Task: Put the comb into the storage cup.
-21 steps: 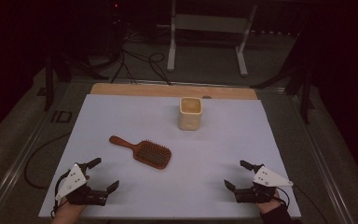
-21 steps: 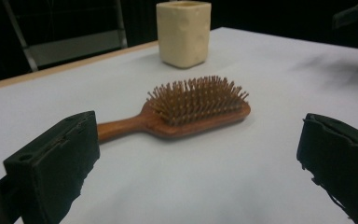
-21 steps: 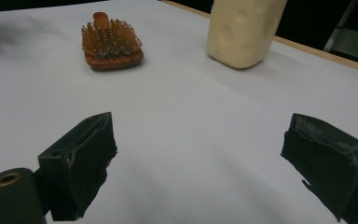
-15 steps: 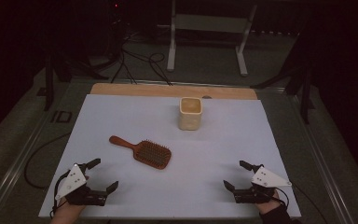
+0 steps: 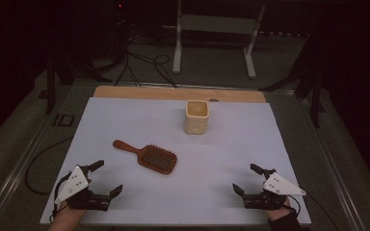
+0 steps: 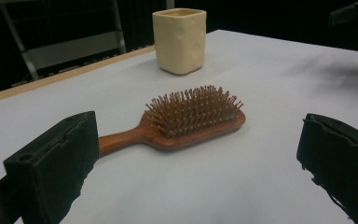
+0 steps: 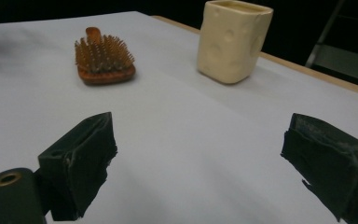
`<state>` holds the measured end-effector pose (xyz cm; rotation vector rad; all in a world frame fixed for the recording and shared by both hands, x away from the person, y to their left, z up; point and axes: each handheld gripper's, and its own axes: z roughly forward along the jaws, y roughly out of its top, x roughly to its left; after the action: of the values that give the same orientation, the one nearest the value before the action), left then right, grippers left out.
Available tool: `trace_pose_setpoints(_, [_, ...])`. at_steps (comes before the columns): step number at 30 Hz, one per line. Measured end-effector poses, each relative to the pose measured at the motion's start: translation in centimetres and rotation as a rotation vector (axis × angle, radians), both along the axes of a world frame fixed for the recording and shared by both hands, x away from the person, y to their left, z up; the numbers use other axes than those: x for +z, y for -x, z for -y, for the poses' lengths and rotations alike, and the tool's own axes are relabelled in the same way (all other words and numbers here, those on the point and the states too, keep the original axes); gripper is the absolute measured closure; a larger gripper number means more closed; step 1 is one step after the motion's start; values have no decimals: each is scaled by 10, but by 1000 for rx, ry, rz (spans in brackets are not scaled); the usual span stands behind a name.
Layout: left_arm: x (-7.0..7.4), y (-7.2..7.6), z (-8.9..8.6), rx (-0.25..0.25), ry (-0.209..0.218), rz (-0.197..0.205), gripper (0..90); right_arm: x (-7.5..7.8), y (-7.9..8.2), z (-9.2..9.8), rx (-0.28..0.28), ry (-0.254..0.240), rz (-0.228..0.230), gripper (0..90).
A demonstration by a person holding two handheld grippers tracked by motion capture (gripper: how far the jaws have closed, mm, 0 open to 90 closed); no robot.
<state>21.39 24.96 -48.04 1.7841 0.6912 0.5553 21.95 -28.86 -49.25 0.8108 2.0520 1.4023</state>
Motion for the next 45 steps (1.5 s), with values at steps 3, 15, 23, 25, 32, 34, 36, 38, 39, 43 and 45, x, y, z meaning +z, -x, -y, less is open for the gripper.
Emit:
trace_pose_setpoints(3, [6,-2,-1,-4,0,-7,0,0,0,0,0,-2,-2,84])
trace_pose_setpoints(15, [37,-10,1,-44,-33,-9,0,0,0,-2,4,-5,-5,84])
trace_pose_setpoints(23, [54,-18,4,-55,-78,-1,0,1,0,-2,3,-13,-2,84])
trace_pose_setpoints(25, [58,-22,4,-52,-87,-4,0,1,0,-1,3,-16,-2,84])
trace_pose_setpoints(32, [69,-35,7,-39,-125,-19,0,1,-1,-1,6,-22,-5,84])
trace_pose_setpoints(34, [72,-40,8,-40,-141,-22,0,1,-1,-1,5,-21,-6,84])
trace_pose_setpoints(36, [74,-44,8,-47,-149,-17,0,1,-1,-1,5,-23,-8,84])
trace_pose_setpoints(38, [76,-49,9,-49,-160,-22,0,1,-1,-1,5,-24,-7,84])
trace_pose_setpoints(39, [77,-52,9,-57,-165,-25,0,1,-1,-1,6,-24,-7,84])
trace_pose_setpoints(43, [79,-61,13,-59,-193,-32,0,1,-1,-2,5,-29,-9,84])
trace_pose_setpoints(45, [80,-66,14,-66,-199,-41,0,1,-1,-2,5,-25,-9,84])
